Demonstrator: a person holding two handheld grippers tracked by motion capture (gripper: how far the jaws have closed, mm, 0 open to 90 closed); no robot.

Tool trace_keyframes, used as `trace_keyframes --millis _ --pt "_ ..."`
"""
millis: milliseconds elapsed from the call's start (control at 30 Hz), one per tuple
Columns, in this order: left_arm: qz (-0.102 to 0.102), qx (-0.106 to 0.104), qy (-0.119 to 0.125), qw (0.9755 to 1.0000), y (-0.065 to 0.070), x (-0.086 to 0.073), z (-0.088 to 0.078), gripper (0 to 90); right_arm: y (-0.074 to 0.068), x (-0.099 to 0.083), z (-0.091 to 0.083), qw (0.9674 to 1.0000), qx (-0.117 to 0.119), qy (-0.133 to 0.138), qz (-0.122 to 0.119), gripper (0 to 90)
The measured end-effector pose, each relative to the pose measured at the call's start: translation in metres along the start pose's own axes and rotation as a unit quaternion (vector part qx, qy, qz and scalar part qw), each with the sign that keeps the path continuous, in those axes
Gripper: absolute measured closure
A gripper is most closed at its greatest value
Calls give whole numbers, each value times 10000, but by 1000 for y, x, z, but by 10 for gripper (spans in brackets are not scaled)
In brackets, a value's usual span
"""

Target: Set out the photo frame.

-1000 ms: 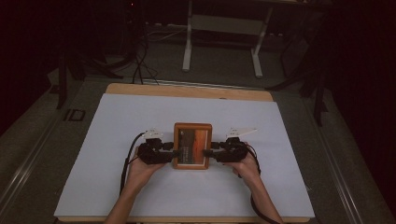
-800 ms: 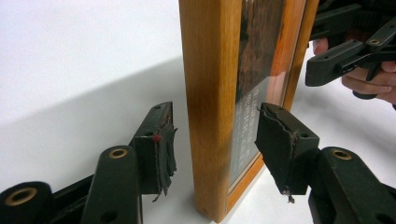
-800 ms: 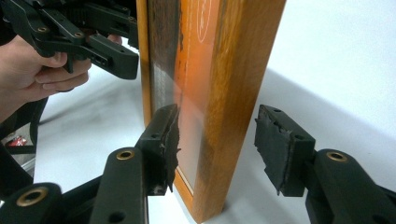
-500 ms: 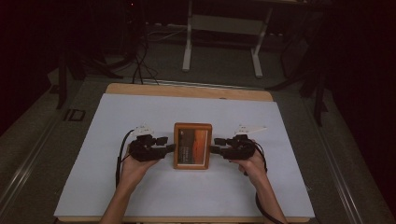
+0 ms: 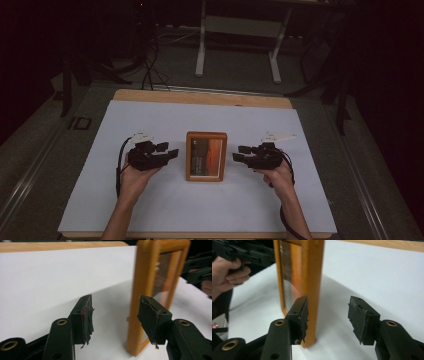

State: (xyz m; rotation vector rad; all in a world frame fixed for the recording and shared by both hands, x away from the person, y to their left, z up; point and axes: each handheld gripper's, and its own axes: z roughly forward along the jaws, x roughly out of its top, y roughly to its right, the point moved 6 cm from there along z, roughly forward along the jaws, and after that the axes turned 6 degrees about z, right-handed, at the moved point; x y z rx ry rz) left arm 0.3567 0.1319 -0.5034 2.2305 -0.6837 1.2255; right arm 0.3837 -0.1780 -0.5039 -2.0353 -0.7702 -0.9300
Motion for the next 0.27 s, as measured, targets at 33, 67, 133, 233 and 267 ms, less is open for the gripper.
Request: trace_keyframes --millis 33,67,133,233,267 --pt "1 81 -13 10000 -2 -1 -1 456 2 -1 -1 10000 -70 -46 -6 497" --pt "7 187 -51 9998 -5 -2 -1 455 4 -2 -2 9999 -120 -83 -9 497" --pt "22 422 -152 9990 -10 -6 -2 455 7 -4 -3 9997 -201 -141 -13 497" --pt "99 812 -390 9959 -19 -12 -3 455 14 -8 -3 9989 -375 -281 48 484" --pt "99 926 -471 9945 -22 -15 -3 455 17 -9 -3 9983 -461 -348 76 471"
